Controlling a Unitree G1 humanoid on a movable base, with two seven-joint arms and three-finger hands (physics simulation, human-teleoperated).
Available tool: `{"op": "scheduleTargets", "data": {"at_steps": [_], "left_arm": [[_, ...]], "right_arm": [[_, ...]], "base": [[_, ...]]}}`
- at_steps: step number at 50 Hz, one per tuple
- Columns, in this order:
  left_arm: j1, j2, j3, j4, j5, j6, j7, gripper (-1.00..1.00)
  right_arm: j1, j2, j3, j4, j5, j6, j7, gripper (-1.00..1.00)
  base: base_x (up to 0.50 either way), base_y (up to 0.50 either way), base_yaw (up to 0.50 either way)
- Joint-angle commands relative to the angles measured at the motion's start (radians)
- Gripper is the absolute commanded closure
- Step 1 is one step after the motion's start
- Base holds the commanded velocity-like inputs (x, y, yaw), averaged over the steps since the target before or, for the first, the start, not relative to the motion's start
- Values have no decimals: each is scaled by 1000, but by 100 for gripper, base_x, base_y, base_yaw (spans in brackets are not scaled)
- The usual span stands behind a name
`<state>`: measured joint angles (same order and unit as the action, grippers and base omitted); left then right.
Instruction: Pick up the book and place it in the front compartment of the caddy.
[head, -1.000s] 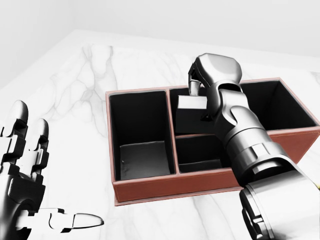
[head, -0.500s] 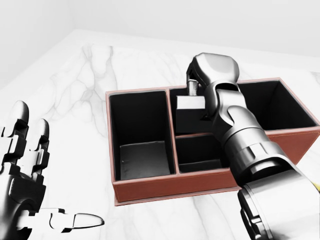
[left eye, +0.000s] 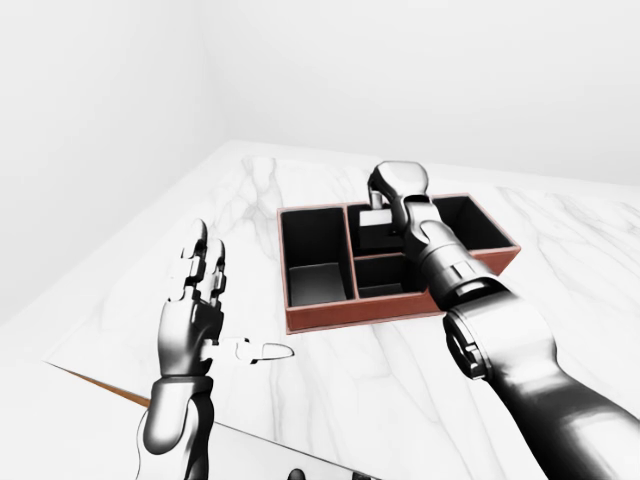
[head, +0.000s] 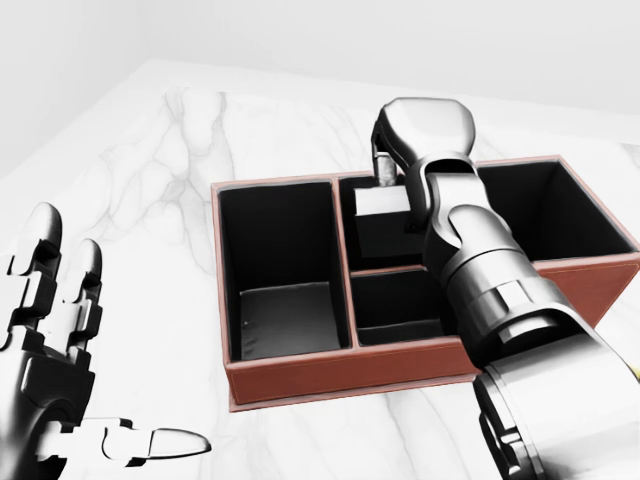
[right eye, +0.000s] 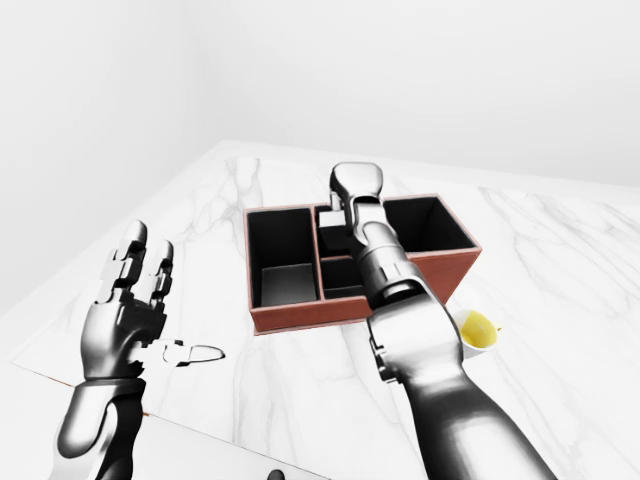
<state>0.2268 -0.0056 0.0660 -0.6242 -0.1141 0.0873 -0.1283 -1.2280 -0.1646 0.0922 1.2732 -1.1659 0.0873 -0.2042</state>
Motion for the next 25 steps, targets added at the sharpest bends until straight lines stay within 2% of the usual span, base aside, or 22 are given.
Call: {"op": "scheduleTargets", "data": {"at_steps": [1,4,25], "left_arm": [[3,0,-4,-1,1,0,0,-100],[3,1,0,-10,-21,0,-10,-100],[3,1,-11,3,-3,0,-4,-100]], "right_arm": [[2,-7,7,23,-69,0,-62,100],[10,-7,0,28,-69,0,-68,100],[-24,-12,-9,37,-66,0,-135,100]], "base": [[0,0,0],[0,0,0],[0,0,0]]}}
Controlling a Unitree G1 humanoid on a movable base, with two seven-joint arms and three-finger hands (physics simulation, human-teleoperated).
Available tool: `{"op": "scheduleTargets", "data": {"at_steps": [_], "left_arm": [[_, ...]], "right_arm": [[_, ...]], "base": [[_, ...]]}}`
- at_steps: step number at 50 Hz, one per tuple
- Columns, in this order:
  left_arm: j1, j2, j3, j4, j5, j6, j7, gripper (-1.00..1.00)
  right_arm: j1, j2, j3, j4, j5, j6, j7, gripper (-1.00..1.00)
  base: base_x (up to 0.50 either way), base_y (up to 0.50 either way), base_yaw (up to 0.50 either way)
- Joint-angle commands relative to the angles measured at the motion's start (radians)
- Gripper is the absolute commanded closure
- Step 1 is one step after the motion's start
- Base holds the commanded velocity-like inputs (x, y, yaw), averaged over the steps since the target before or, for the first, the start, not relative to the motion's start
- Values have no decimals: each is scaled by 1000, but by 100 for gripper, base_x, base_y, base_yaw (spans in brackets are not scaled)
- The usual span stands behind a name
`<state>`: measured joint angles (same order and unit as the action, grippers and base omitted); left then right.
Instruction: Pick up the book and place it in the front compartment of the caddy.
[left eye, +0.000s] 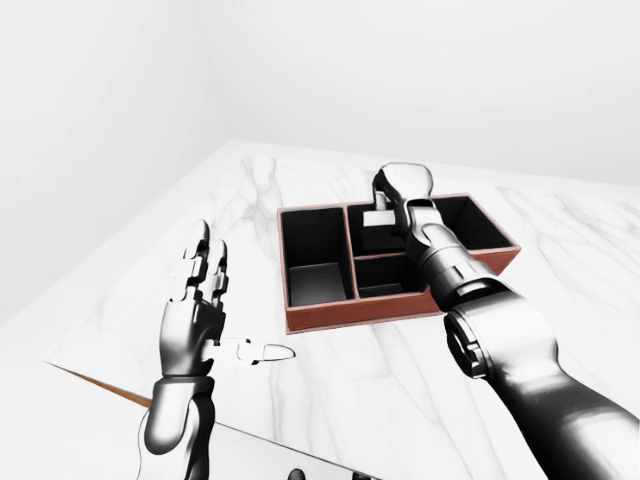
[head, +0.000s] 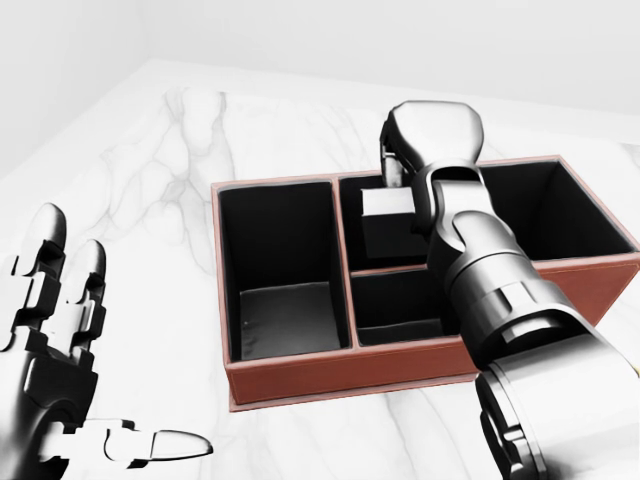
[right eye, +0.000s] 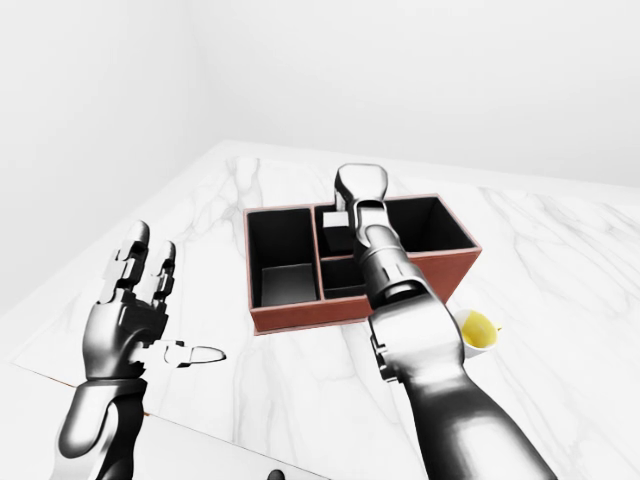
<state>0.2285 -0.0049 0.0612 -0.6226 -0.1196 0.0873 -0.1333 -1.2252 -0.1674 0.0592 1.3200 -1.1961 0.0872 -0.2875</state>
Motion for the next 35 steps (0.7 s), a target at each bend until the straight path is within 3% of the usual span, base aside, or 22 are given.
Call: {"op": "scheduleTargets", "data": {"at_steps": [1,35], "left_arm": [[4,0,-8,3,3,0,0,-100],[4,1,-14,3,4,0,-1,-100]], "right_arm": [[-29,-8,24,-10,-37,0,-50,100],[-19,2,13,24,-59,0,-54,100]], "base": [[0,0,0],[0,0,0]]}}
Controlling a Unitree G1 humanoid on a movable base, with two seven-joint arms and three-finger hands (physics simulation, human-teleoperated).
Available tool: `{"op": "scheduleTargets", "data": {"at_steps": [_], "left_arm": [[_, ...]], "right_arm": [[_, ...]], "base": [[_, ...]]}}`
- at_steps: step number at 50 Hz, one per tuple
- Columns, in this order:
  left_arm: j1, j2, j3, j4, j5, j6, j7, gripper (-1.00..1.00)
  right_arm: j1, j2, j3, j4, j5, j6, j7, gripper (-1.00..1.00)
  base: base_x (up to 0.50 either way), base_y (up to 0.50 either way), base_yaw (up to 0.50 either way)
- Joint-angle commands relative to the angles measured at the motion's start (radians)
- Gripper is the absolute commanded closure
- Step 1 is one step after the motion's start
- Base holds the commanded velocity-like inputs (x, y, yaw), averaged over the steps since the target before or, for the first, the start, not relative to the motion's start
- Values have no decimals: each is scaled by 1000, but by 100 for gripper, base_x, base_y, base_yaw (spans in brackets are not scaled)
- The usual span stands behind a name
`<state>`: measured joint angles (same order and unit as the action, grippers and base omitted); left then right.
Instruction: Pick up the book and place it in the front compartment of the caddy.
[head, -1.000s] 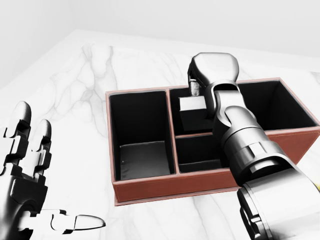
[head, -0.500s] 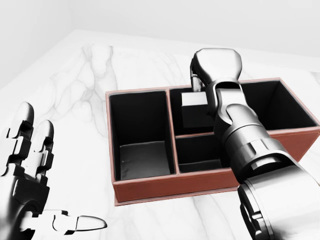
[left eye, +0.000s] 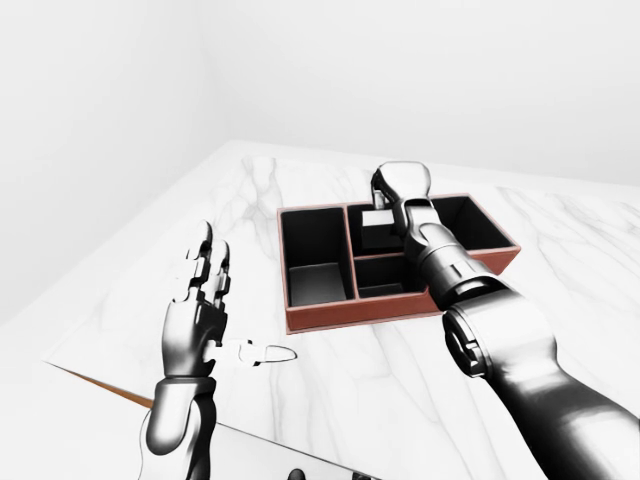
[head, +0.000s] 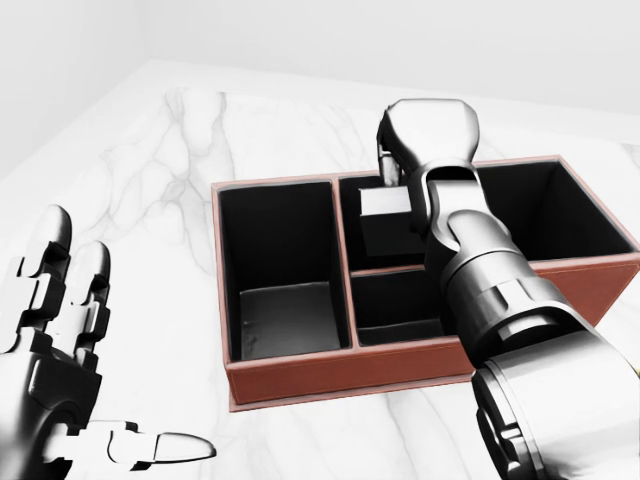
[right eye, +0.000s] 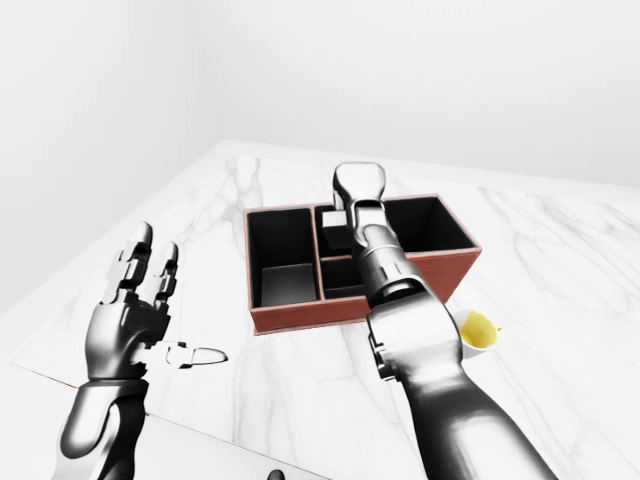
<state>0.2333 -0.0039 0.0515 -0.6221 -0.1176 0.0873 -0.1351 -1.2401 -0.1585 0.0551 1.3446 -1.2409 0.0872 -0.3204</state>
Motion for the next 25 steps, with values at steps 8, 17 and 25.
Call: {"op": "scheduleTargets", "data": {"at_steps": [8,17,25], "left_arm": [[-1,1,-4,10,1,0,0,-100],[2,1,-6,6,2,0,0,-100],[1,1,-6,8,2,0,0,-100]], "right_arm": [[0,-7,5,7,0,0,-21,100],[5,-8,-3,11,14,0,-18,100],[6,-9,-4,11,26,0,-4,100]], "base": [[0,0,0],[0,0,0],[0,0,0]]}}
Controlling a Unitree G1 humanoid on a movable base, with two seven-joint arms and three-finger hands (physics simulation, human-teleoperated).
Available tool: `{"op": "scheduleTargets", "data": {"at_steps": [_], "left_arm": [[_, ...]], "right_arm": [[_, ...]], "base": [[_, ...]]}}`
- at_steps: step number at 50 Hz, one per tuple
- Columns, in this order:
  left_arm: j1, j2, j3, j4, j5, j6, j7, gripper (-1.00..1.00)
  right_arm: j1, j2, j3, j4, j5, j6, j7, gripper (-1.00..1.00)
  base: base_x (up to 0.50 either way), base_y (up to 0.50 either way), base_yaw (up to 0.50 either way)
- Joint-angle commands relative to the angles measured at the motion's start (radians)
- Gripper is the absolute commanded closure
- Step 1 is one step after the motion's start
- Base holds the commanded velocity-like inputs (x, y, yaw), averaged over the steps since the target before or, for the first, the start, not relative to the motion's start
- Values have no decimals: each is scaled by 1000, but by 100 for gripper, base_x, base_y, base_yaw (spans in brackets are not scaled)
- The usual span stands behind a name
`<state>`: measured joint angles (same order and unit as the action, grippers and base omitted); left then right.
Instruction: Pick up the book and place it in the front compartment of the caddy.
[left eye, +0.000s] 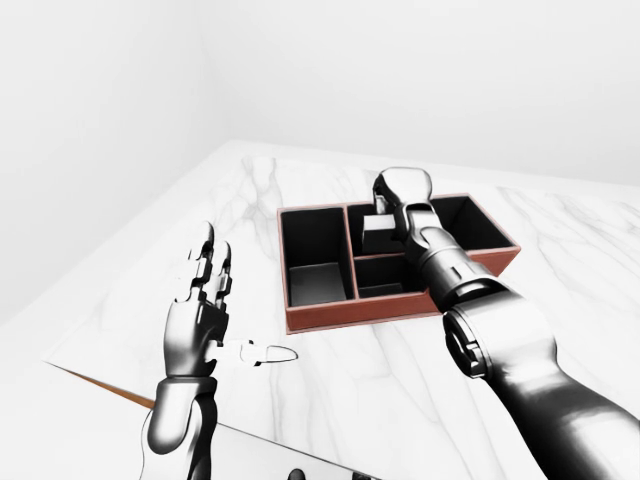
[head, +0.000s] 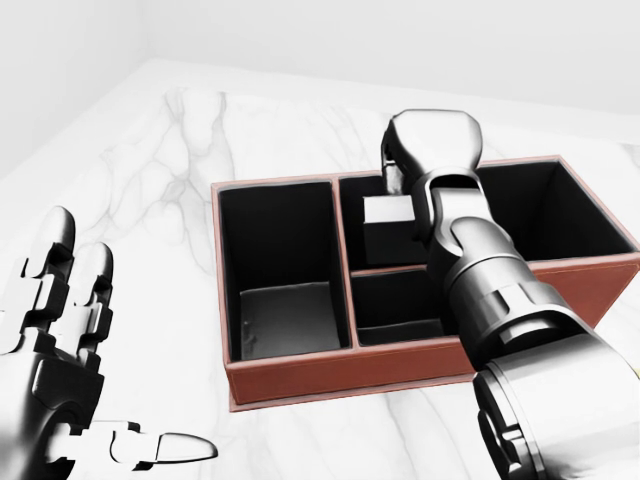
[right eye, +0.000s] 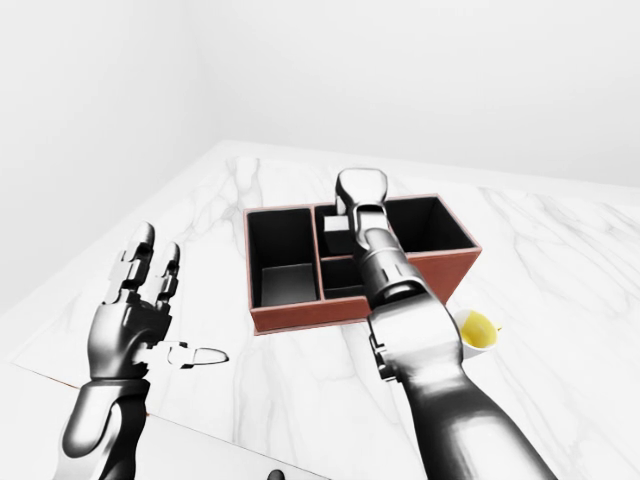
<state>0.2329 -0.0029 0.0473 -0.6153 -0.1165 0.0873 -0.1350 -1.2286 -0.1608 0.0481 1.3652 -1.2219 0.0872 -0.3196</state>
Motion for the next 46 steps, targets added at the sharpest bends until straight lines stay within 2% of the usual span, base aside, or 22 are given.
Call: {"op": "scheduleTargets", "data": {"at_steps": [1,4,5,38,44,46], "left_arm": [[1,0,-2,0,1,0,1,-100],[0,0,-2,1,2,0,1,-100],[-1,0,-3,3,3,0,2,-100],[0,0,6,-13,-8,0,-1,-100],[0,0,11,-16,-10,0,-3,-100],[0,0,12,-17,-11,0,-3,-100]], "right_arm": [[-6,-6,2,-10,9,0,-5,100],[-8,-7,4,-10,10,0,-1,100],[-9,-6,3,-10,12,0,2,-100],[-48,-14,9,-20,14,0,32,-100],[-109,-19,-48,-70,147,0,150,-100],[-144,-22,-93,-104,256,0,277,-100]], "base": [[0,0,0],[0,0,0],[0,0,0],[0,0,0],[0,0,0],[0,0,0]]}}
